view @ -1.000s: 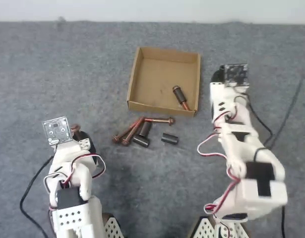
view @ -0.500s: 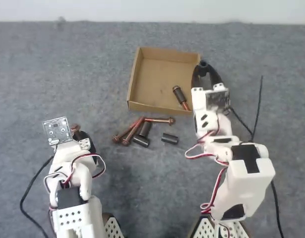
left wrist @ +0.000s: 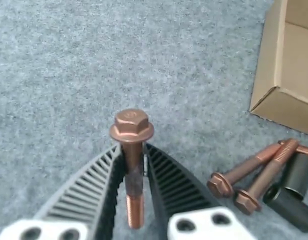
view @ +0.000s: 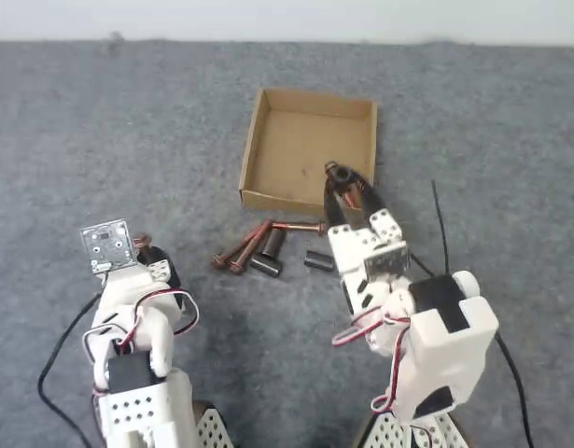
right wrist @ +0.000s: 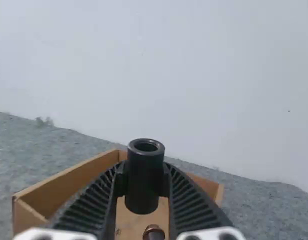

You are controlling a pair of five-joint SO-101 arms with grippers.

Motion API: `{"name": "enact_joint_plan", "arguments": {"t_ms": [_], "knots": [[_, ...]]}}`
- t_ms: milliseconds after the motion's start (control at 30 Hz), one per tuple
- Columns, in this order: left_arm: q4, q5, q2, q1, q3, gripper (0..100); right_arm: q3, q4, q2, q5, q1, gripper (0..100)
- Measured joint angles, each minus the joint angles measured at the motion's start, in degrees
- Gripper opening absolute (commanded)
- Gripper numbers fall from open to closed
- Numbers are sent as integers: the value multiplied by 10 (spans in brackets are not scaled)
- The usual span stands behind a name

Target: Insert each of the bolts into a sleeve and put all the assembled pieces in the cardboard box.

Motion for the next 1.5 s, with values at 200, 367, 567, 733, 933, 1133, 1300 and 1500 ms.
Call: {"name": "enact_joint_plan", "arguments": {"t_ms": [200,367,567,733,933,1133,1300,1500], "knots": [[0,0,0,0,0,12,50,-4,0,-31,-25,6],[0,0,0,0,0,12,88,-9,0,-57,-65,6],[0,0,0,0,0,12,129,-15,-42,-62,-122,6],[0,0,0,0,0,12,135,2,-66,-62,-122,6],[-33,0,0,0,0,12,135,33,-66,-62,-122,6],[-163,0,0,0,0,12,135,35,-66,-62,-140,6],[-309,0,0,37,0,12,135,63,-66,-62,-143,6],[-440,0,0,146,0,12,133,47,-33,-62,-143,6]]}}
